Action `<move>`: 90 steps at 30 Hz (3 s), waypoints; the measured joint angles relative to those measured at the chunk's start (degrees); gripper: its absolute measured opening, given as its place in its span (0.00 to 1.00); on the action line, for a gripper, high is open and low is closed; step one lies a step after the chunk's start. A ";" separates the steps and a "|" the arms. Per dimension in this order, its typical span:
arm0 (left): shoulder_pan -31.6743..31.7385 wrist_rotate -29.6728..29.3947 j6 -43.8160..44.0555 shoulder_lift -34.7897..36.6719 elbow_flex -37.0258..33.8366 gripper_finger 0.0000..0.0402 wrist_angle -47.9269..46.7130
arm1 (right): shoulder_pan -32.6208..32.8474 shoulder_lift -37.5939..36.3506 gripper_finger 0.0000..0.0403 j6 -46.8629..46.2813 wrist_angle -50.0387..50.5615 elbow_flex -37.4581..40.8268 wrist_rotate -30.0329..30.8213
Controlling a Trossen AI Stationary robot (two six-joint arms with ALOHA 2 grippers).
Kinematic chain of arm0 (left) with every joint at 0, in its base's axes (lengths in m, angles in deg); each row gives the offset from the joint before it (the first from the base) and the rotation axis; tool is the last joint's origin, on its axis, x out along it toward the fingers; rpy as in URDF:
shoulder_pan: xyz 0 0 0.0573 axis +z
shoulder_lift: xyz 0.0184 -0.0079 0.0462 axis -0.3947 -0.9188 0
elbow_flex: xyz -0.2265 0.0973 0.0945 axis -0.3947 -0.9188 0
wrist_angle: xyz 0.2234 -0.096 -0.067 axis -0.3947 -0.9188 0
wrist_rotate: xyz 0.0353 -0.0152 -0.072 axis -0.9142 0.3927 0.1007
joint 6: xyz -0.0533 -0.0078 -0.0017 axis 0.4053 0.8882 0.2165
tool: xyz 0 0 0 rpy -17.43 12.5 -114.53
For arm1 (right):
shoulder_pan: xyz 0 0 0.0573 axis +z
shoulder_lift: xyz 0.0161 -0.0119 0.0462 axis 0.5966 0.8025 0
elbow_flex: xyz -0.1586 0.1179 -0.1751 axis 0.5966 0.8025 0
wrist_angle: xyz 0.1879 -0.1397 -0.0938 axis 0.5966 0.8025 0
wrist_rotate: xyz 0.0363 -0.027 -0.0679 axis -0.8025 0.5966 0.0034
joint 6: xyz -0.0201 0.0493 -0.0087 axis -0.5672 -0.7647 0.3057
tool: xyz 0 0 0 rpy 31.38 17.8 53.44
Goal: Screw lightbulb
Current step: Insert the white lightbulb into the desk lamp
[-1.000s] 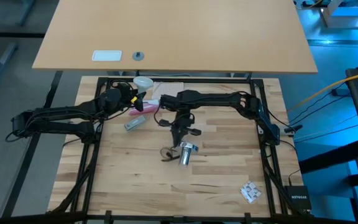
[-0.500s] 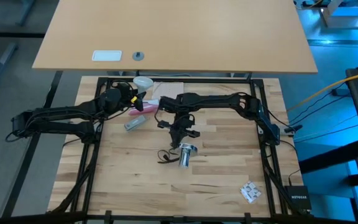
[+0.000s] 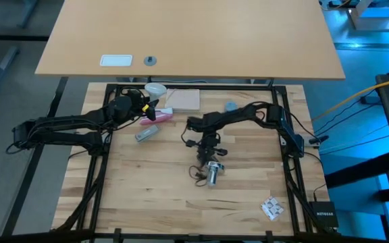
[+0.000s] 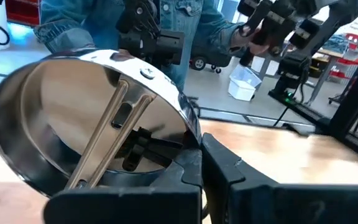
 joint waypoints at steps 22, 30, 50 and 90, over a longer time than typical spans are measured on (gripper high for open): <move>0.00 0.00 0.02 0.00 0.00 0.39 -0.01 | 1.91 -0.15 0.17 -18.26 -3.29 -3.77 26.86; 0.01 -0.02 0.01 0.00 0.00 0.39 -0.01 | 1.95 -0.11 0.22 -22.88 -3.01 -11.13 38.01; -0.01 -0.02 -0.62 0.00 0.00 0.39 -0.01 | 2.30 -0.66 0.22 -31.12 19.33 -27.37 51.96; -0.11 -0.02 0.75 -0.03 0.00 0.39 -4.43 | 24.98 -17.59 0.22 -64.50 32.90 -27.40 104.16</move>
